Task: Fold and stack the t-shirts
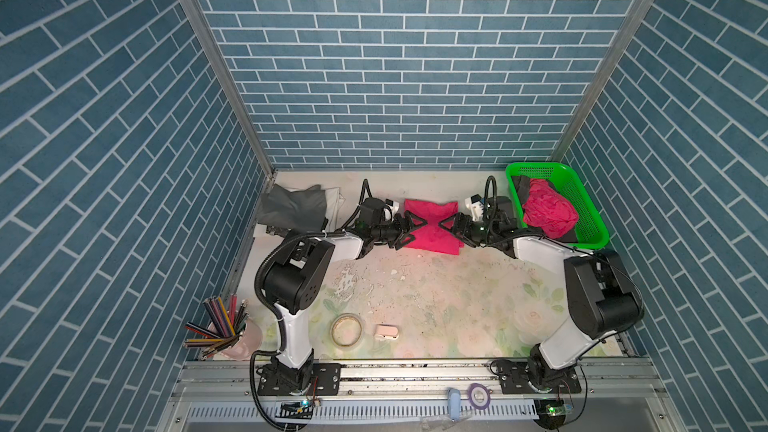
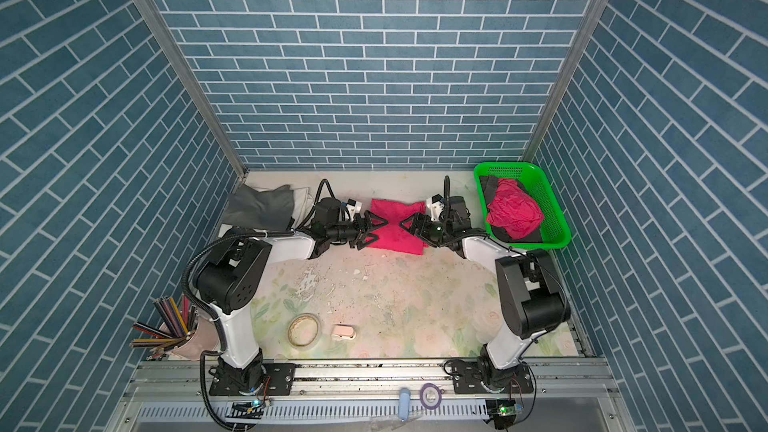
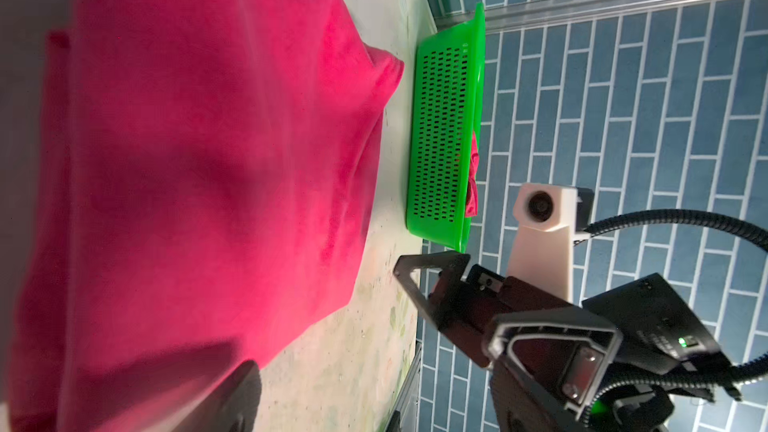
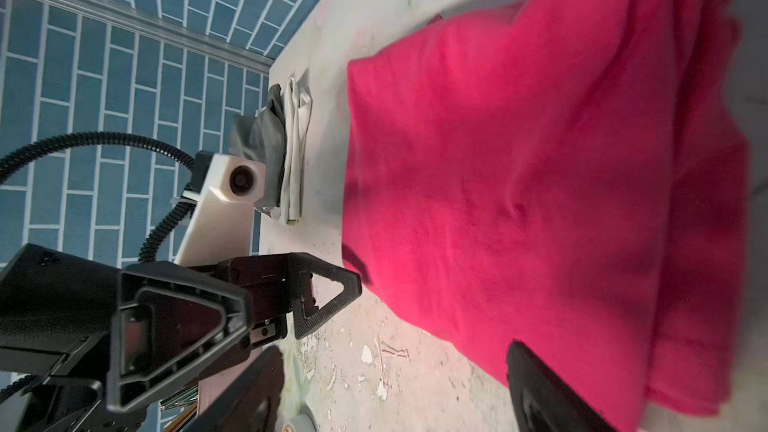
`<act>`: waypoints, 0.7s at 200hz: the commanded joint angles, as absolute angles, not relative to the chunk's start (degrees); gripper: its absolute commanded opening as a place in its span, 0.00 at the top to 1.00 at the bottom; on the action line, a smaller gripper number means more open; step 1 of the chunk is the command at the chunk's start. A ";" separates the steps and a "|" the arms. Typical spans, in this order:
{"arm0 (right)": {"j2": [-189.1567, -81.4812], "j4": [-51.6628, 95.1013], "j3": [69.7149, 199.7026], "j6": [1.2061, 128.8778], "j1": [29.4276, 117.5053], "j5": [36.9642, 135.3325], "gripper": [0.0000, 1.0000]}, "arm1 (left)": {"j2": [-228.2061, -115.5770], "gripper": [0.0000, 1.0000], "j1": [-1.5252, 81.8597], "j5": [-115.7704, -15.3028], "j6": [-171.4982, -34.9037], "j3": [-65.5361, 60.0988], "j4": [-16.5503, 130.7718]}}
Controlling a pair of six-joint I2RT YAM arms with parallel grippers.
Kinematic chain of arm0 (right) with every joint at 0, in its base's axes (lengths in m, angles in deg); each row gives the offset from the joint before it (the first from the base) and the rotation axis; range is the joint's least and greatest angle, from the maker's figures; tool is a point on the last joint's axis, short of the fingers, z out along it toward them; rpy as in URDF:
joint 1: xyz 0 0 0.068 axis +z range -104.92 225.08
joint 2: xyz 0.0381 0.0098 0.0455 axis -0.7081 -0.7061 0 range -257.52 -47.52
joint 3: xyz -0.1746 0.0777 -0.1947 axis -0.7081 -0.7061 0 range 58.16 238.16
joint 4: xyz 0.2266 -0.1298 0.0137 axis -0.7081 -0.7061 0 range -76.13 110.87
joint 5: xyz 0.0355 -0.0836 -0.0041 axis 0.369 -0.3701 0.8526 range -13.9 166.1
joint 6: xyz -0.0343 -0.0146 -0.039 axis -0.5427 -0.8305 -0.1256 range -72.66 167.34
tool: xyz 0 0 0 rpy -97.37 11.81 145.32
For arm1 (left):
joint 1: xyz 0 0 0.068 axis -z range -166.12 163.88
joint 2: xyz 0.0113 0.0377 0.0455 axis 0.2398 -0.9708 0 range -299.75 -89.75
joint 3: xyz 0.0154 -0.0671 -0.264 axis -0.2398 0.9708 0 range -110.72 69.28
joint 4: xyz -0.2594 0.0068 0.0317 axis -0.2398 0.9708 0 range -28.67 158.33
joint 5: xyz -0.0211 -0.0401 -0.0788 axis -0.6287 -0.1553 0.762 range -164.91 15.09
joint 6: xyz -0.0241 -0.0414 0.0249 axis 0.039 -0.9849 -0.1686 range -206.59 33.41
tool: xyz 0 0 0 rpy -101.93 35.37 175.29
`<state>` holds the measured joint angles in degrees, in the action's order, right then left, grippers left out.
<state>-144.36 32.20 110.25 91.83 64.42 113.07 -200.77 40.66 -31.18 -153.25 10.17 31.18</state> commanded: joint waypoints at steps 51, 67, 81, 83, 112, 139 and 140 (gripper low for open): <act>-151.12 35.73 108.01 90.15 62.61 109.37 0.15 | -206.17 0.12 38.06 -33.85 -148.75 11.17 29.43; -151.18 35.15 108.28 89.38 61.76 110.26 0.15 | -206.25 0.12 37.66 -34.12 -147.88 10.20 31.80; -149.97 32.99 109.92 88.40 61.52 110.81 0.15 | -205.40 0.12 37.52 -34.96 -145.28 7.50 36.37; -149.70 32.49 110.27 88.15 61.50 110.81 0.15 | -205.23 0.12 37.59 -35.10 -144.82 7.10 37.03; -143.64 24.51 115.77 84.62 61.47 109.86 0.13 | -201.58 0.12 37.67 -38.49 -135.87 -2.77 50.46; -137.88 19.47 117.83 82.62 60.46 107.97 0.08 | -198.21 0.12 38.59 -56.60 -121.07 -11.11 68.44; -137.70 19.42 117.79 82.56 60.37 107.94 0.08 | -198.12 0.12 38.62 -57.71 -120.53 -11.26 68.97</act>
<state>-144.46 25.05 115.10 86.91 61.22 109.90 -203.50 37.91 -40.89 -136.11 -5.48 51.70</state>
